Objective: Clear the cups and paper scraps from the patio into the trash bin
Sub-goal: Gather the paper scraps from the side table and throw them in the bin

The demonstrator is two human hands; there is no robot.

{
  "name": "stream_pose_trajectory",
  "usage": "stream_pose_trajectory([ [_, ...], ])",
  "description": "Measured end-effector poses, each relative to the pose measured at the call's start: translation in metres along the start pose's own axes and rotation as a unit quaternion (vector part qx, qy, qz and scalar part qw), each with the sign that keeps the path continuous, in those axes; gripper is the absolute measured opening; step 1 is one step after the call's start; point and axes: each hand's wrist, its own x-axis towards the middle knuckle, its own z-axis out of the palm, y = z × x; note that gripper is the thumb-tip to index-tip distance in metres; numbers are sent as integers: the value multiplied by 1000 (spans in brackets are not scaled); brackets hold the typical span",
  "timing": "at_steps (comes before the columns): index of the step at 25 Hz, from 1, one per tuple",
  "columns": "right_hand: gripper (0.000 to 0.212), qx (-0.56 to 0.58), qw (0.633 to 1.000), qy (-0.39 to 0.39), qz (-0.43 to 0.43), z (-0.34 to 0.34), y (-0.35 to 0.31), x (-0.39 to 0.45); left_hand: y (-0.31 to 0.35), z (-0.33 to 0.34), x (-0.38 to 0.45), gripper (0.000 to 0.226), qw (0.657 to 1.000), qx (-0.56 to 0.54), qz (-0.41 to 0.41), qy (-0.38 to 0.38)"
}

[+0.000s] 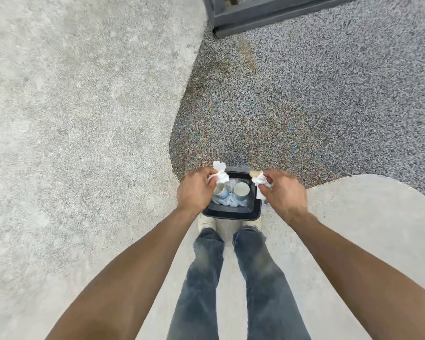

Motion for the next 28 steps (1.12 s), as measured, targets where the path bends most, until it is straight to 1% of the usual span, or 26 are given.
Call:
stream_pose_trajectory([
  [3, 30, -23, 998, -45, 24, 66, 24, 22, -34, 64, 19, 16, 996, -6, -73, -57],
  [7, 31, -43, 992, -105, 54, 155, 53, 50, -79, 143, 39, 8, 988, -3, -126, -94],
  [10, 30, -32, 991, -117, 48, 205, 65, 66, -102, 184, 59, 14, 984, -2, -139, -114],
  [13, 33, 0, 991, -127, 39, 230, 68, 74, -111, 205, 74, 26, 982, -4, -135, -130],
  [17, 41, 23, 992, -116, 37, 233, 67, 68, -112, 206, 78, 33, 981, -16, -129, -148],
  [20, 41, 21, 992, -116, 36, 212, 63, 63, -106, 186, 71, 28, 984, -21, -118, -129],
  [23, 43, 3, 996, -90, 22, 178, 51, 56, -93, 155, 58, 27, 989, -21, -94, -115],
  [26, 44, 5, 999, -40, 3, 130, 34, 44, -67, 110, 41, 25, 994, -33, -45, -89],
  [28, 48, 7, 1000, -20, -10, 93, 25, 32, -43, 76, 29, 29, 997, -27, -8, -66],
])
